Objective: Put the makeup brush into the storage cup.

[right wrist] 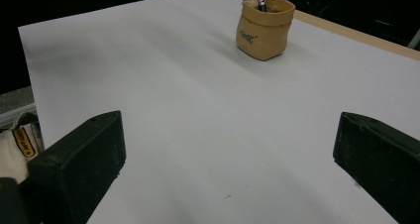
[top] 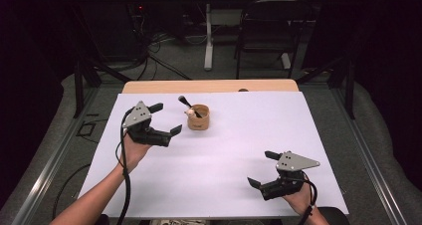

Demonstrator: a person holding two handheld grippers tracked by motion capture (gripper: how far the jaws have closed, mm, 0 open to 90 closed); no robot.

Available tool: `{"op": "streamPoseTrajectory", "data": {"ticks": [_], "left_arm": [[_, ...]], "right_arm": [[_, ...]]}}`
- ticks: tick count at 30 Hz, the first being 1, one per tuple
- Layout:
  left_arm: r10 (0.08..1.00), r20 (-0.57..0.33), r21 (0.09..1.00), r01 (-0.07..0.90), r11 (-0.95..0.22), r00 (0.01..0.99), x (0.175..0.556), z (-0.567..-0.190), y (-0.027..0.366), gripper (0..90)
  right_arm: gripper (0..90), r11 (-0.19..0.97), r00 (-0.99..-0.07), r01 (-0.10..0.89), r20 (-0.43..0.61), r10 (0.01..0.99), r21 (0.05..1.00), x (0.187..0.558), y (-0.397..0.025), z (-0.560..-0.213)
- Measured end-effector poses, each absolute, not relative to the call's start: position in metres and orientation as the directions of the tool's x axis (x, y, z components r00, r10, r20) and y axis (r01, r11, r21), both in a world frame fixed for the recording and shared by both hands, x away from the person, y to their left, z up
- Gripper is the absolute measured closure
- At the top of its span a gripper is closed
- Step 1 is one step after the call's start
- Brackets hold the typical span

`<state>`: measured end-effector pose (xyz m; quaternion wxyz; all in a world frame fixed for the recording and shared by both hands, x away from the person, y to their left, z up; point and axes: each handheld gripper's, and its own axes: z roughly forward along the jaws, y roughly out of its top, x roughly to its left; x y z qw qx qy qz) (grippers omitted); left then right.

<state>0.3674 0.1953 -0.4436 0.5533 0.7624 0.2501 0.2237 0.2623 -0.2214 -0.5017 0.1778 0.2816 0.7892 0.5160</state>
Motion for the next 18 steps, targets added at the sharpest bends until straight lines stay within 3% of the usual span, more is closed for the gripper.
{"op": "streamPoseTrajectory", "data": {"ticks": [18], "left_arm": [[0.649,0.049,0.956,0.153,-0.252,0.759,0.318,-0.460,0.232,0.1]], "right_arm": [[0.0,0.309,-0.784,0.250,0.004,0.621,0.918,0.261,-0.220,-0.501]]}}
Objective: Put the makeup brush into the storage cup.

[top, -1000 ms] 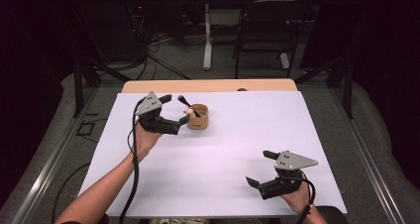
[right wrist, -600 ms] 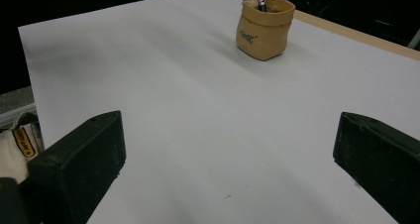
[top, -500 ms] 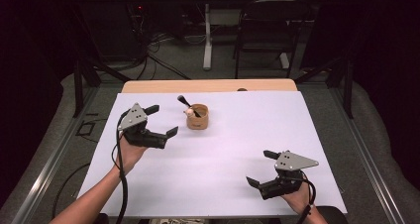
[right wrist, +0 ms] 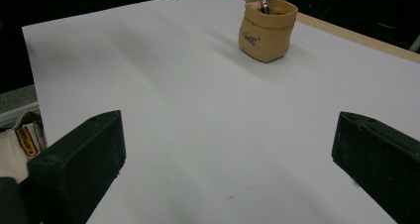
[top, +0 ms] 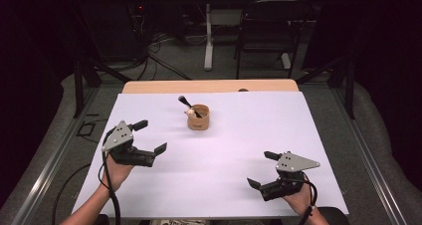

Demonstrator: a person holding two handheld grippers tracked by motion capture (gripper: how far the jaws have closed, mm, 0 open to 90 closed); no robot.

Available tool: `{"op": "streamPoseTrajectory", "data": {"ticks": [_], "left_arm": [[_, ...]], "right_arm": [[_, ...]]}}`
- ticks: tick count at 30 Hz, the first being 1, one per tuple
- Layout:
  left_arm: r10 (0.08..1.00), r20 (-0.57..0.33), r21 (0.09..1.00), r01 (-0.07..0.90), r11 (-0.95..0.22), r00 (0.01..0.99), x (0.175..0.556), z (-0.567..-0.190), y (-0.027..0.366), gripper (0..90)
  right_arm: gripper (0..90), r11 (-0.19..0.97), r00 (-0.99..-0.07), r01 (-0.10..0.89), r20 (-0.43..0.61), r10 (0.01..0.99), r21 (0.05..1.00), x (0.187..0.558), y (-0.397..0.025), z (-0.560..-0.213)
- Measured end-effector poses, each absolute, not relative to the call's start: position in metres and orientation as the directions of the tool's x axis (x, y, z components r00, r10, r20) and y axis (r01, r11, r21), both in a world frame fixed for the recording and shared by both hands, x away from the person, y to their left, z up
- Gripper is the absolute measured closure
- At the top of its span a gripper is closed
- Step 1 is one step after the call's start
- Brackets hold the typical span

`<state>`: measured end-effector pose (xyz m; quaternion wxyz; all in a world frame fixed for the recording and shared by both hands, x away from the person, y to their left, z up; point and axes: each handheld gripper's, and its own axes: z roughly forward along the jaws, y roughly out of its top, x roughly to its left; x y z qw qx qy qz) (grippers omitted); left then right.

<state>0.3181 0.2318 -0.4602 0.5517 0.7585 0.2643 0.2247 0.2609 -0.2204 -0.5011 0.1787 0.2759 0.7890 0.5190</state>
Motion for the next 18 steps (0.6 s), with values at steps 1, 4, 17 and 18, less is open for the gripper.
{"op": "streamPoseTrajectory", "data": {"ticks": [1,4,17,18], "left_arm": [[0.651,0.049,0.955,0.154,-0.252,0.758,0.315,-0.462,0.234,0.1],[0.658,0.042,0.956,0.162,-0.246,0.752,0.306,-0.467,0.239,0.1],[0.677,-0.014,0.955,0.210,-0.208,0.736,0.276,-0.497,0.253,0.1],[0.675,-0.018,0.953,0.217,-0.213,0.737,0.275,-0.500,0.253,0.1]], "right_arm": [[0.0,0.310,-0.784,0.249,0.003,0.620,0.918,0.261,-0.221,-0.501],[0.0,0.310,-0.785,0.249,0.003,0.620,0.917,0.261,-0.221,-0.501],[0.0,0.317,-0.791,0.245,0.000,0.611,0.916,0.261,-0.219,-0.502],[0.0,0.322,-0.791,0.245,-0.004,0.612,0.914,0.261,-0.219,-0.502]]}}
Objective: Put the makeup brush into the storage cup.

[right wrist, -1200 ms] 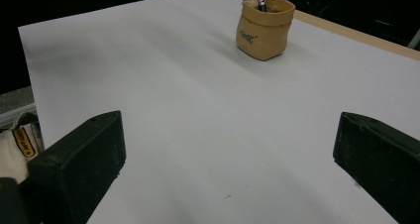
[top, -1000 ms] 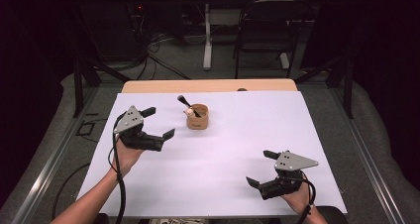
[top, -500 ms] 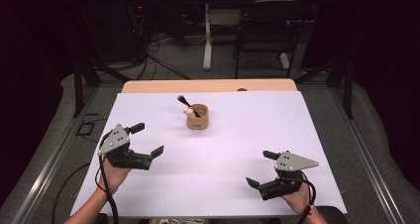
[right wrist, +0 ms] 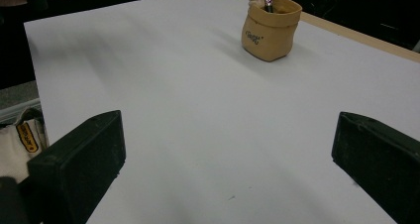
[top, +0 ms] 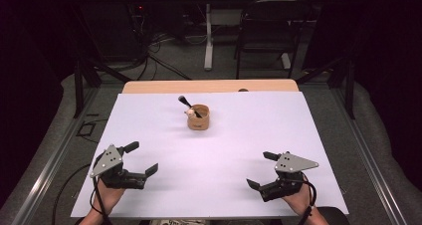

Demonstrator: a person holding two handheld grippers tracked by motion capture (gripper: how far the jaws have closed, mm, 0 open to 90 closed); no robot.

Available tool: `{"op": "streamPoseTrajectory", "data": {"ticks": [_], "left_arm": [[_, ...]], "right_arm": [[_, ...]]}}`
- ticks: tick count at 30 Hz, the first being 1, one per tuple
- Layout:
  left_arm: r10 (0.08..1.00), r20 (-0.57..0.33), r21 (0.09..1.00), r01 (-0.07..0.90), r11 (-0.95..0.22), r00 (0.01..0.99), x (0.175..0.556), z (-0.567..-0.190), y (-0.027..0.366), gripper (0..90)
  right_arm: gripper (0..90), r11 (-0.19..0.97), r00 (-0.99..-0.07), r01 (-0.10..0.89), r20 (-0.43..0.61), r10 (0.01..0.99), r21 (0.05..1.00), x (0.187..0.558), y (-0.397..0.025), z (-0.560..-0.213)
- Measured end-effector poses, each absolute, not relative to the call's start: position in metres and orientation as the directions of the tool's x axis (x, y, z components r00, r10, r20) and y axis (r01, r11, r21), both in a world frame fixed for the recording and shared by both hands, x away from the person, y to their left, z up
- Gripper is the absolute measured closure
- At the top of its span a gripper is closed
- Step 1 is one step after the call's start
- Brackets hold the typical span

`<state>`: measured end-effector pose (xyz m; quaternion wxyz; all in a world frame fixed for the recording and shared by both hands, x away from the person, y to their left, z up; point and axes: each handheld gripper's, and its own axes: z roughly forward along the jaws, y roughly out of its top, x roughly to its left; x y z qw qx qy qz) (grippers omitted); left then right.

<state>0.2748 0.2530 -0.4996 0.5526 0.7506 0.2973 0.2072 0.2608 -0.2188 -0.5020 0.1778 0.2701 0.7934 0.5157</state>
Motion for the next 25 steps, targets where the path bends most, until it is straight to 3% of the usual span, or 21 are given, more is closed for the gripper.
{"op": "streamPoseTrajectory", "data": {"ticks": [25], "left_arm": [[0.645,-0.048,0.943,0.247,-0.223,0.763,0.274,-0.513,0.250,0.1]], "right_arm": [[0.0,0.317,-0.804,0.236,0.002,0.594,0.919,0.262,-0.220,-0.500]]}}
